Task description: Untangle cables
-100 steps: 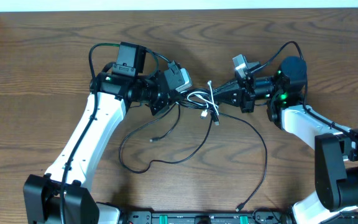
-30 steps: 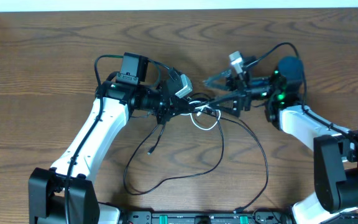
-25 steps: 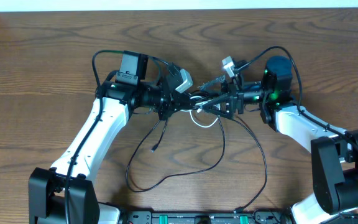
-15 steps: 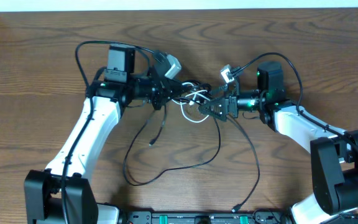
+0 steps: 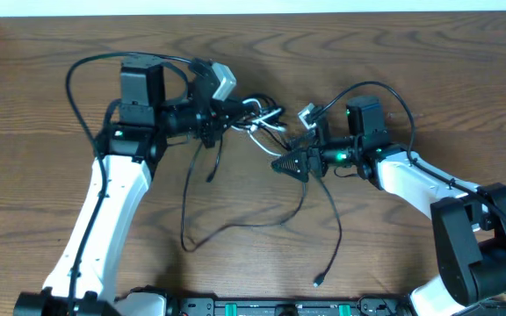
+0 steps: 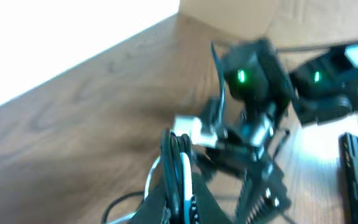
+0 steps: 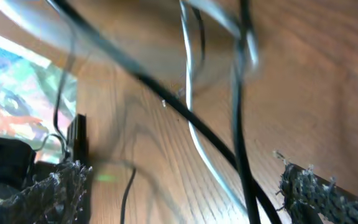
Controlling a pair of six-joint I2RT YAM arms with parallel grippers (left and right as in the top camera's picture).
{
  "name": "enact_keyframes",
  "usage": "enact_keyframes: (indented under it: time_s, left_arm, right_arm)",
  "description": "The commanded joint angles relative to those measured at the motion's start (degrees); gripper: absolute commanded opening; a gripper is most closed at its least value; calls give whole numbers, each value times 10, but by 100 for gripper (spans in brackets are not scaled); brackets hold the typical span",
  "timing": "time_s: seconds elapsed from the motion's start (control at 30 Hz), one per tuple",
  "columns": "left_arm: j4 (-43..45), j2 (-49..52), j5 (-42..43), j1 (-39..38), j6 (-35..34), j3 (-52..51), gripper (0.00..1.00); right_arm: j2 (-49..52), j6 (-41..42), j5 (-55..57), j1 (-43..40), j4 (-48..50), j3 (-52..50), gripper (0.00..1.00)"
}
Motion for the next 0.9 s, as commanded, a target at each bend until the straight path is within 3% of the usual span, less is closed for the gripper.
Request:
enact_keyframes:
  time_s: [0.0,0.13,0.3,0.43,0.53,0.87]
  left_arm:
    - [19,-33,12,14,-37,1,7]
    - [10,-40,11,15,-39,1,8]
    - [-51,-39,-97,15,-39,1,7]
    - [-68,-39,-103,14,-39,1,8]
    - [-72,-39,-103,14,-45,1,8]
    - [-74,-34,-112,-40,-47,1,7]
  right_arm:
    - [-3,-27,12,6,-3,0,98]
    - [-3,-4,11,4,27,1,96]
    - [-4,193,11,-7,192,1,99]
    - [-4,331,11,0,379,1,99]
    - [-4,360,58,7,439,1,99]
    - [-4,363,189,42,424,1,99]
